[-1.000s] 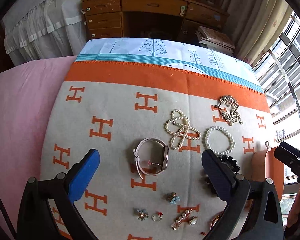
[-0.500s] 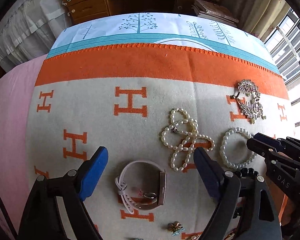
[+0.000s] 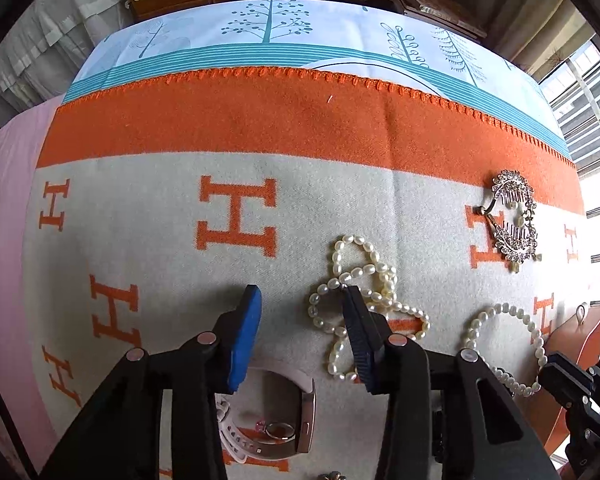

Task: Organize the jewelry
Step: 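Grasp the white pearl bracelet with the right tool while the left tool grasps the long pearl necklace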

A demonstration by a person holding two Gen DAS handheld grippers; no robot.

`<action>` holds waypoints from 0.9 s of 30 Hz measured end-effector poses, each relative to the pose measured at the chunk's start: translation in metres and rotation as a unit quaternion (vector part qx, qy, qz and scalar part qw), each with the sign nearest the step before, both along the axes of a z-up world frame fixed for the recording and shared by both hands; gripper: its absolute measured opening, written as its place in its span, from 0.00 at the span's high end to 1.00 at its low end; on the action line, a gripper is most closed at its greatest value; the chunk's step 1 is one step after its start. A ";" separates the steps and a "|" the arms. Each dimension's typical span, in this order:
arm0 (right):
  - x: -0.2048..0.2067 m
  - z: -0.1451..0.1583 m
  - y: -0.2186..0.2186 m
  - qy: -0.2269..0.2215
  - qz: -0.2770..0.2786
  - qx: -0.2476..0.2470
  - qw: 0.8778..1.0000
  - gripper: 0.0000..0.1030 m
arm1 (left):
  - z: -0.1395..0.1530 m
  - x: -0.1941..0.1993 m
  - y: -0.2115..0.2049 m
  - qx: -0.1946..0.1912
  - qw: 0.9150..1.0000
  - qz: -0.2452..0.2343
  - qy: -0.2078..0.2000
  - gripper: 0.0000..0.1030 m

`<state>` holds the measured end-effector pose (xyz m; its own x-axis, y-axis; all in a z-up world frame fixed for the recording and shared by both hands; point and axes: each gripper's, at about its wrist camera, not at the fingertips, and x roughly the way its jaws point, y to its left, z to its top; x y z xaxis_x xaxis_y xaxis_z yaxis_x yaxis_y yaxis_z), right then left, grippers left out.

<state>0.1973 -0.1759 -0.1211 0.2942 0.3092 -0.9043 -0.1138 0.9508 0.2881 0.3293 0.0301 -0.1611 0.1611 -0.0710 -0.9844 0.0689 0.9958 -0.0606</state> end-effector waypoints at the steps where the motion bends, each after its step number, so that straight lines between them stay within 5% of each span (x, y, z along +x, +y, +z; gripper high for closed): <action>1: 0.000 0.000 0.000 0.000 0.000 0.000 1.000 0.93 | 0.001 0.000 0.001 -0.001 1.000 -0.002 0.002 0.68; 13: -0.035 0.039 -0.012 -0.055 0.003 0.014 0.998 0.93 | 0.025 -0.011 -0.020 -0.021 0.999 -0.029 -0.004 0.70; 20: -0.039 0.034 -0.018 -0.053 -0.002 0.012 0.999 0.93 | 0.013 -0.007 -0.043 -0.034 0.999 -0.008 0.018 0.70; 27: -0.045 0.036 -0.027 -0.060 -0.001 0.020 0.998 0.93 | -0.007 -0.002 -0.057 -0.005 0.999 0.014 0.031 0.70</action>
